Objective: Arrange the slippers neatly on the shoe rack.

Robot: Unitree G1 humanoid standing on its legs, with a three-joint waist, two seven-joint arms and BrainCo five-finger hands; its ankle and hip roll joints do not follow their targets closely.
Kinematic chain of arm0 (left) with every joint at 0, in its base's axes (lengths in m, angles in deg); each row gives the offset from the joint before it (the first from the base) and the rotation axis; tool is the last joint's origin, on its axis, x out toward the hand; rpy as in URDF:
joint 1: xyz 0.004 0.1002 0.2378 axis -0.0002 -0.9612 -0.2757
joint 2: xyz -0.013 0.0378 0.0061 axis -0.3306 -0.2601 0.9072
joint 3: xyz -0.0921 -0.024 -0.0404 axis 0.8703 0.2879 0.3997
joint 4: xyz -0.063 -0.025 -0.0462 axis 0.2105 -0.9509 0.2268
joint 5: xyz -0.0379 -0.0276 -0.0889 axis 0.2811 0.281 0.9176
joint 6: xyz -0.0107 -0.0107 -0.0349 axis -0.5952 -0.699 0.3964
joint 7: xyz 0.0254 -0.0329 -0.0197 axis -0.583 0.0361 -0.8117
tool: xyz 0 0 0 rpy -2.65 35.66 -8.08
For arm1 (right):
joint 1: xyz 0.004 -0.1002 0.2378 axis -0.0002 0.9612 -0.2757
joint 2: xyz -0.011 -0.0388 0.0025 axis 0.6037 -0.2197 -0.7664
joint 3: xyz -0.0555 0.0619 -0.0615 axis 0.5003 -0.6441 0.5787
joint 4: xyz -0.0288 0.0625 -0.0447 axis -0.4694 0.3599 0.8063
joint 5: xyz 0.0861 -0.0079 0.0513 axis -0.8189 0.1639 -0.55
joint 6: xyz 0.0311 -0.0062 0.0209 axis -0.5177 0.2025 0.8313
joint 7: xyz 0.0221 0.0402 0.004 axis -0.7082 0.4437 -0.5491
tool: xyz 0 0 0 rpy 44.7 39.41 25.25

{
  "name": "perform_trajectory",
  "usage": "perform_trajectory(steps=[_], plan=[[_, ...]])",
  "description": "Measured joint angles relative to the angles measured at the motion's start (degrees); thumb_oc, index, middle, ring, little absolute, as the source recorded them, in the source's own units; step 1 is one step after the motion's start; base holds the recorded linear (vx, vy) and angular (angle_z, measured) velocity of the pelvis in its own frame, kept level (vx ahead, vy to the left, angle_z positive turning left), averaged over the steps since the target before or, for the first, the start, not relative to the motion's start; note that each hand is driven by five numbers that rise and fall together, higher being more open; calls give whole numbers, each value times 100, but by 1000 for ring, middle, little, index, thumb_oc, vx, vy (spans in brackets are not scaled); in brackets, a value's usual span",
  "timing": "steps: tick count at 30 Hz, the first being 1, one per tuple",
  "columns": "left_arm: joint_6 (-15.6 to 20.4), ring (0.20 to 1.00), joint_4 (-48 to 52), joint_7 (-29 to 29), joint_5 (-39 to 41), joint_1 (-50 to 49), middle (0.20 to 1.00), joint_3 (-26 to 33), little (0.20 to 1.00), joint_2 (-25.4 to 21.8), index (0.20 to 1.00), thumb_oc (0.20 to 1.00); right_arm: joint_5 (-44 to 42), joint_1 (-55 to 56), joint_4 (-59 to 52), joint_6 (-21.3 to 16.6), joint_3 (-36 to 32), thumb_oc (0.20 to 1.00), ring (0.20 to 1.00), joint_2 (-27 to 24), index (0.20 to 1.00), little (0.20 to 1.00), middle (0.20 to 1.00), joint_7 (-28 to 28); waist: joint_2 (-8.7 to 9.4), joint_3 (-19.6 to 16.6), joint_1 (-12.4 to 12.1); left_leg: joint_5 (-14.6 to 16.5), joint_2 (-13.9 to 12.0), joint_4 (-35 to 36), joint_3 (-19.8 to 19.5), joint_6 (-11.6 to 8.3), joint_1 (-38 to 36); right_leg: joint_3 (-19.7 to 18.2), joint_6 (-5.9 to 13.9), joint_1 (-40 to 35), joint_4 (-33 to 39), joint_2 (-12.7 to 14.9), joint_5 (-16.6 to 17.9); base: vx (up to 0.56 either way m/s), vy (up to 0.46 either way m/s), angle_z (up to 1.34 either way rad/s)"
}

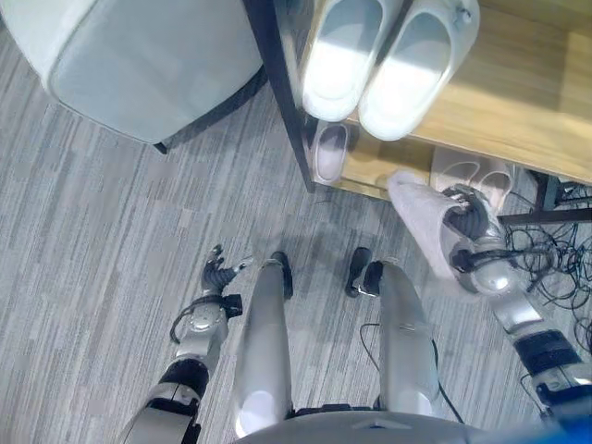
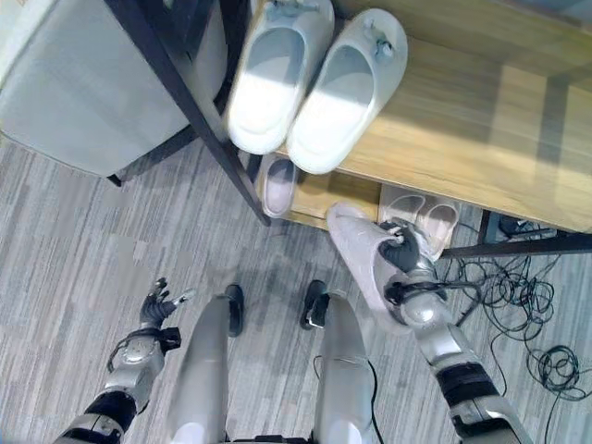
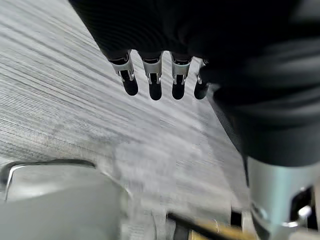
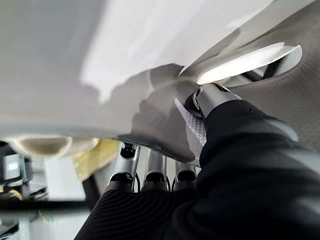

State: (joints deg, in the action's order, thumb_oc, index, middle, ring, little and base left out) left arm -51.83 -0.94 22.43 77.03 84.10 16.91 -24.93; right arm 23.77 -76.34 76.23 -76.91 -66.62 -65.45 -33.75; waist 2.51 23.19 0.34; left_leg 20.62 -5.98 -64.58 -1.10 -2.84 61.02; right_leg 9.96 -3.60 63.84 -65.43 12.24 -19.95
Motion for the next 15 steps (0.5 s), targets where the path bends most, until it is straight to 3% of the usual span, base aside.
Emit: perform_trajectory(steps=[4,6,9,10,11,12,13,14,15], plan=[[62,1000,328,-18,225,215,1000,-115,1000,-35,1000,1000,5,-1228,-91,94,-56,200,200,-285,200,200,200,334,-309,-306,-60,519,-31,-1820,-272,33,1851,-142,-95,1767,-1555,23,-336,59,19,-13],[113,1000,458,-220,539,381,1000,-34,1000,-76,1000,1000,-184,-1739,330,208,-282,200,200,-508,200,200,200,611,-429,-371,-151,819,50,-2940,-322,46,2765,-331,-124,2699,-2650,195,-609,171,35,8],[132,1000,476,-437,715,252,1000,122,1000,-128,1000,1000,-327,-1947,336,225,-279,200,200,-902,200,200,200,850,-520,-442,-204,1075,117,-3721,-320,127,3318,-520,-73,3286,-3388,278,-764,158,12,-3],[138,1000,496,-498,722,142,1000,121,1000,-166,1000,1000,-350,-1965,355,253,-234,200,200,-940,200,200,200,914,-546,-510,-241,1198,134,-4029,-347,134,3421,-565,32,3384,-3698,306,-909,177,-3,13],[175,1000,601,-532,727,-20,1000,126,1000,-220,1000,1000,-398,-1974,437,256,-189,200,200,-1058,200,200,200,986,-602,-632,-221,1465,190,-4535,-406,166,3535,-661,-94,3504,-4196,371,-1095,137,-20,13],[223,1000,629,-606,795,-57,1000,140,1000,-235,1000,1000,-412,-1999,543,261,-189,200,200,-1109,200,200,200,1021,-614,-691,-251,1616,207,-4828,-409,193,3602,-734,-81,3591,-4491,400,-1253,127,-12,13],[223,1000,629,-606,795,-57,1000,140,1000,-235,1000,1000,-412,-1999,543,261,-189,200,200,-1109,200,200,200,1021,-614,-691,-251,1616,207,-4828,-409,193,3602,-734,-81,3591,-4491,400,-1253,129,1,-6],[246,1000,451,-717,1025,-16,1000,177,1000,-324,1000,1000,-517,-2273,966,300,98,200,200,-1093,200,200,200,1045,-623,-696,-294,1868,225,-5281,-424,177,3604,-848,1,3646,-4903,398,-1410,140,7,-3],[246,1000,357,-767,1116,10,1000,176,1000,-345,1000,1000,-532,-2360,1110,335,234,200,200,-1105,200,200,200,1048,-629,-699,-281,1891,253,-5353,-407,185,3585,-911,44,3632,-4998,403,-1445,120,6,-1]])
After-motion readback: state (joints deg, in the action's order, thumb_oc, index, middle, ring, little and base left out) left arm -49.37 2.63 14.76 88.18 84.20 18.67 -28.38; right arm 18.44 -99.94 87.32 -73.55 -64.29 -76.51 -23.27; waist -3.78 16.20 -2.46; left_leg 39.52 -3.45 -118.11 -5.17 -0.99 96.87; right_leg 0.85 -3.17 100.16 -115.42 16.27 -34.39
